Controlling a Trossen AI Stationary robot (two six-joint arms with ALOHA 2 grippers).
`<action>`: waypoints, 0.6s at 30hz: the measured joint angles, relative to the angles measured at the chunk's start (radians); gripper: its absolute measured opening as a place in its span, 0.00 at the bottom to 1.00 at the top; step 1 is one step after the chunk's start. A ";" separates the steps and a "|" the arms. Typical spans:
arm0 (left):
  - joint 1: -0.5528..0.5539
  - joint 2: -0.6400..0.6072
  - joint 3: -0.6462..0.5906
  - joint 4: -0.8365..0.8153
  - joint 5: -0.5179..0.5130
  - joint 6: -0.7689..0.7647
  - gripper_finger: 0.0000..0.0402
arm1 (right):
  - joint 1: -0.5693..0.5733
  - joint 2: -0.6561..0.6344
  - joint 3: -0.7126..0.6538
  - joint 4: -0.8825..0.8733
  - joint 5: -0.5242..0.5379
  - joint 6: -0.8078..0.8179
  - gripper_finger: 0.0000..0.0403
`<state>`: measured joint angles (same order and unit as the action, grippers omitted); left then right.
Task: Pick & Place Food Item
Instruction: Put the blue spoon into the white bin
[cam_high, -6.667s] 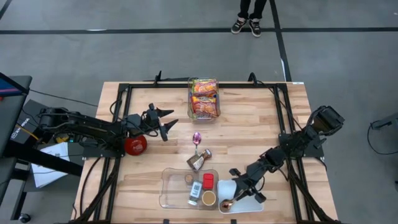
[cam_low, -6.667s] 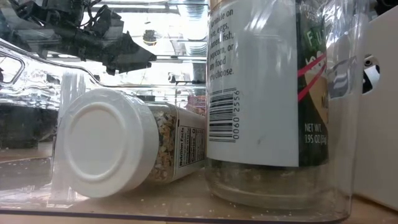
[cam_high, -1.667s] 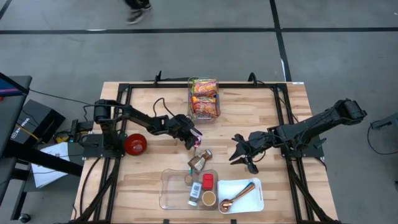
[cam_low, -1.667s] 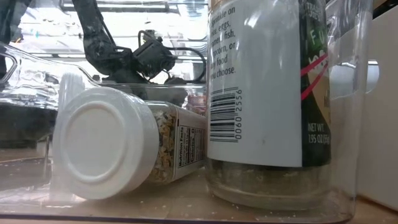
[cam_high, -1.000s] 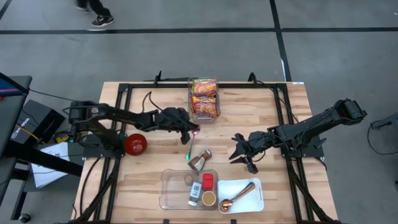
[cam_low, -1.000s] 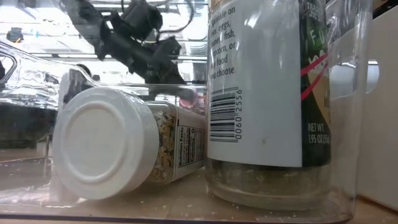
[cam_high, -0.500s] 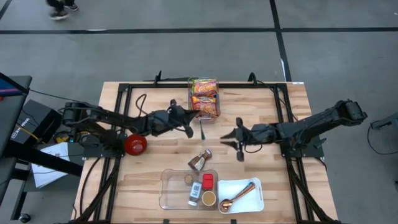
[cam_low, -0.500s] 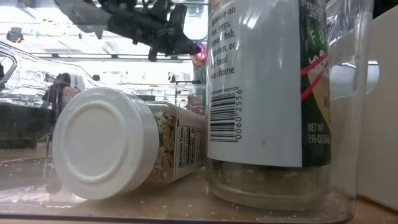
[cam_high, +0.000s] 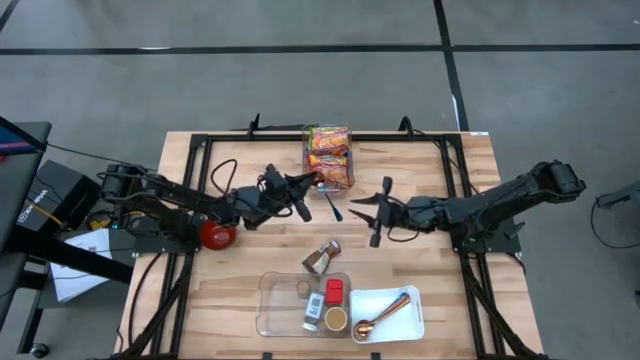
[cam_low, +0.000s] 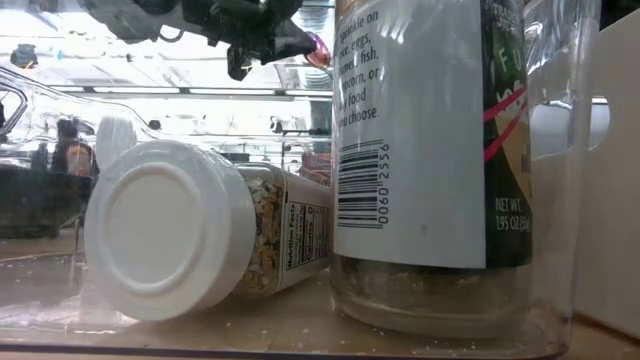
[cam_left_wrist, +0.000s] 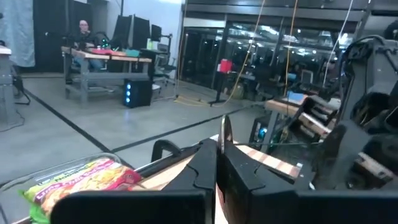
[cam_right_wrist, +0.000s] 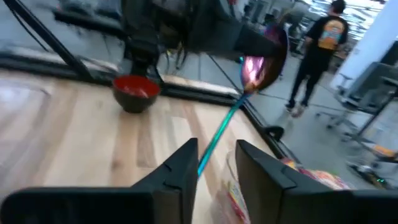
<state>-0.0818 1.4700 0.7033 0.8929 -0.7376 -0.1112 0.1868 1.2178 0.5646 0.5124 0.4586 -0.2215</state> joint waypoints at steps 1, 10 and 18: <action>0.000 0.001 0.000 0.008 0.000 -0.001 0.00 | 0.000 0.013 0.005 -0.005 0.019 -0.007 0.25; 0.016 0.104 0.000 0.194 0.013 -0.001 0.00 | 0.003 0.153 0.135 0.003 0.165 -0.113 0.56; 0.016 0.150 0.000 0.284 0.010 -0.002 0.00 | -0.029 0.237 0.237 -0.014 0.197 -0.119 0.62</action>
<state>-0.0662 1.6203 0.7036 1.1770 -0.7273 -0.1127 0.1573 1.4552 0.8017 0.4986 0.6556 -0.3408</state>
